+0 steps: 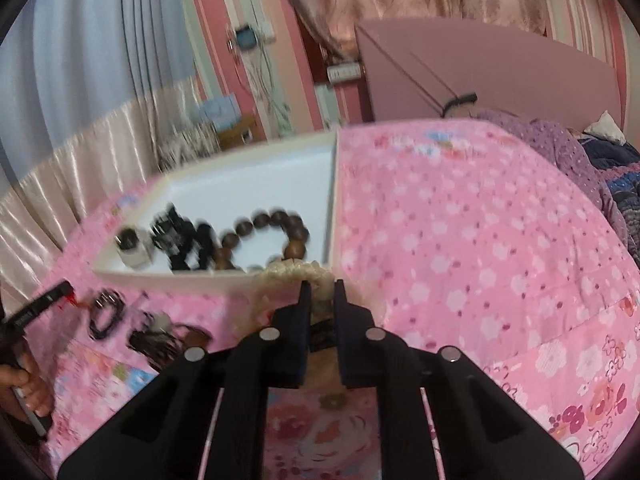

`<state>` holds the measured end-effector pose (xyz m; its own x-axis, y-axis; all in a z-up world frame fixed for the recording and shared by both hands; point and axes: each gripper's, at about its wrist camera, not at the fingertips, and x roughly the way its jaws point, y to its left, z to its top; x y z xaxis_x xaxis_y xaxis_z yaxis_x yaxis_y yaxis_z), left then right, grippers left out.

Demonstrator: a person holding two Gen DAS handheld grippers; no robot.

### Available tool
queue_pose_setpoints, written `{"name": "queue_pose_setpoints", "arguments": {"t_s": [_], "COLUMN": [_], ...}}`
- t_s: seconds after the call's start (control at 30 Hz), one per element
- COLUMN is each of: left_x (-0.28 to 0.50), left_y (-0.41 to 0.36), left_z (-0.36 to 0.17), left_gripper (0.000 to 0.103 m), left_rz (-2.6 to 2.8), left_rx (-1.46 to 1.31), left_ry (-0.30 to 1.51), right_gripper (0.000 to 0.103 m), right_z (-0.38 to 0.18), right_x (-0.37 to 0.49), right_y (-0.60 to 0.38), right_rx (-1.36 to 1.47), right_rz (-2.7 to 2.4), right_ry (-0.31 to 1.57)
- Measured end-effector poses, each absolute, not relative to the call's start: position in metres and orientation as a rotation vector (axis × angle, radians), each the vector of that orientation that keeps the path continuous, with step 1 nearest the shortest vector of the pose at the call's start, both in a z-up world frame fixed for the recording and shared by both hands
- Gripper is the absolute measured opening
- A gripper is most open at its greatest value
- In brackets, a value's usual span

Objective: Organize jewelry
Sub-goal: 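Grasp the red knotted charm with the left gripper while the right grasps the cream scrunchie, then carry the red charm with the left gripper while the right carries the scrunchie over the tray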

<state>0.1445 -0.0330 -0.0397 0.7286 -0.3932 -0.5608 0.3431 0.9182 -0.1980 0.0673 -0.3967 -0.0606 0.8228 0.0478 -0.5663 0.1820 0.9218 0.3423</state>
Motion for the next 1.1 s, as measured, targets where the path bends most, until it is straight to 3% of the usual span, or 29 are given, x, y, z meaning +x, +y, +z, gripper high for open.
{"name": "queue_pose_setpoints", "arguments": {"t_s": [0.8, 1.1], "left_x": [0.137, 0.138], "left_y": [-0.021, -0.03], "left_z": [-0.014, 0.031], "left_gripper": [0.003, 0.003], "left_rz": [-0.401, -0.408], "left_rx": [-0.118, -0.069], "left_ry": [0.539, 0.503], "right_gripper": [0.01, 0.01], "right_z": [-0.005, 0.022], "right_x": [0.036, 0.048], "right_y": [-0.384, -0.391], "right_rx": [0.378, 0.336], "right_rz": [0.006, -0.053], "right_ry": [0.35, 0.393]}}
